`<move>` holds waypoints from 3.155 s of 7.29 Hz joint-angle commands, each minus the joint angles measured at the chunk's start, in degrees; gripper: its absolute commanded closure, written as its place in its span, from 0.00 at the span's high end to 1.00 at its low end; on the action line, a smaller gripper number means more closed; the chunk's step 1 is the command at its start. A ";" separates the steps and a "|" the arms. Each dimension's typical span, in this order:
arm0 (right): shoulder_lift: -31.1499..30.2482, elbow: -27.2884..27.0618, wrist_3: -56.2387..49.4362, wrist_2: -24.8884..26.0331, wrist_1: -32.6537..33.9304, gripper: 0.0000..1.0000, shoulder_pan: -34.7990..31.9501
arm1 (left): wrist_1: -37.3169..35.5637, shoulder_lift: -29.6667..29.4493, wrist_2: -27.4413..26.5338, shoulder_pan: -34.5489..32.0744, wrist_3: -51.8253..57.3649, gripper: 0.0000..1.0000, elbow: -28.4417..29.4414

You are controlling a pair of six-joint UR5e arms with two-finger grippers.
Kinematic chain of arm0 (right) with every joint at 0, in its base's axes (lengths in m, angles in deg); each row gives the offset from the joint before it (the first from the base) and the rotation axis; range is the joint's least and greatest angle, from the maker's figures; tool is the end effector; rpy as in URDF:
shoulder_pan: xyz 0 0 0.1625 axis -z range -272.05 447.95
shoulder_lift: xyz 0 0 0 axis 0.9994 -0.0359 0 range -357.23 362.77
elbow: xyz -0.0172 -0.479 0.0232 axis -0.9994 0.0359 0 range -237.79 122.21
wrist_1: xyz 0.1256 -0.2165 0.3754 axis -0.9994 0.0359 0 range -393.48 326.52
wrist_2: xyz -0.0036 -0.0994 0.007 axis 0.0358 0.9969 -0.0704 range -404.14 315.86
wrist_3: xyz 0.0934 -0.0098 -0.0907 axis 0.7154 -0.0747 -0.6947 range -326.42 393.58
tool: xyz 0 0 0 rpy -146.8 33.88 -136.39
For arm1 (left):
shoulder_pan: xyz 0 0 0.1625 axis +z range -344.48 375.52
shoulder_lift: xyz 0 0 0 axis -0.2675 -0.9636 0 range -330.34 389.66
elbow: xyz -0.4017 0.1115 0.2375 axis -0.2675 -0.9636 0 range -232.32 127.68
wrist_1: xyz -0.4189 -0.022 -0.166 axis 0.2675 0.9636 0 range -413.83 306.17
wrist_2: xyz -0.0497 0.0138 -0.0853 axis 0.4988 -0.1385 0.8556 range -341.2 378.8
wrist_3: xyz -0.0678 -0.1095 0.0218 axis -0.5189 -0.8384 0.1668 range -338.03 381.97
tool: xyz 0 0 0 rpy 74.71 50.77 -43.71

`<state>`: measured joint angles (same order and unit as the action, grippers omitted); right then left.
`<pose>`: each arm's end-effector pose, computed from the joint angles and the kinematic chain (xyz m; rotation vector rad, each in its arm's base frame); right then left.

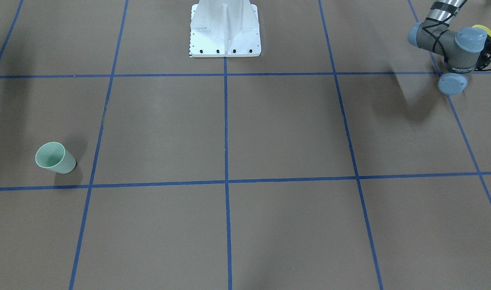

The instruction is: Transfer and stack yellow cup on green cup

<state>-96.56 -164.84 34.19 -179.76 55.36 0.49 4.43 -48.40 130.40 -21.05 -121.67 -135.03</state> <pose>0.0194 -0.4633 0.6529 0.1248 -0.7985 -0.0937 0.1711 -0.2330 0.9278 -0.2455 -1.0405 -1.6088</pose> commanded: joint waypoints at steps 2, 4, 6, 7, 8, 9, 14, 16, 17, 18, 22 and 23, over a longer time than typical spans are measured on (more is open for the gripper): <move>0.01 0.00 0.00 -0.09 -0.07 1.00 0.00 | 0.54 0.81 2.13 0.00 0.12 1.00 1.76; 0.10 0.00 0.00 -0.35 -0.07 1.00 0.00 | 0.89 0.81 3.88 0.09 -0.06 1.00 1.94; 0.01 0.00 0.00 -0.44 -0.07 1.00 0.00 | 1.77 0.81 3.97 0.09 -0.06 1.00 4.30; 0.01 0.00 0.00 -0.44 -0.07 1.00 0.00 | 2.03 0.81 4.32 0.09 0.03 1.00 5.45; 0.01 0.00 0.00 -0.44 -0.07 1.00 0.00 | 2.47 0.81 4.76 0.09 -0.06 1.00 6.07; 0.10 0.00 0.00 -0.44 -0.07 1.00 0.00 | 2.56 0.81 5.20 0.18 -0.06 1.00 6.25; 0.01 -0.09 0.00 -0.44 -0.07 1.00 0.00 | 2.39 0.81 5.38 0.44 -0.15 0.31 6.95; 0.01 -0.35 0.00 -0.44 0.02 1.00 0.00 | 2.39 1.33 5.29 0.44 0.81 0.00 6.69; 0.01 -0.44 0.00 -0.61 0.02 1.00 0.00 | 2.56 3.16 5.20 0.35 2.39 0.00 5.91; -0.07 -0.35 0.00 -1.14 0.02 1.00 0.00 | 2.48 6.66 5.03 0.27 4.49 0.00 1.90; -0.08 -0.35 0.00 -1.58 0.02 1.00 0.00 | -1.80 11.18 -4.06 -4.10 14.41 0.00 -11.03; -0.07 -0.44 0.00 -1.50 0.02 1.00 0.00 | -3.31 10.05 -10.12 -8.39 17.66 0.00 -12.28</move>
<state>-96.67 -165.20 34.19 -181.29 55.38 0.48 3.27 -37.62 127.12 -24.85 -108.01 -144.69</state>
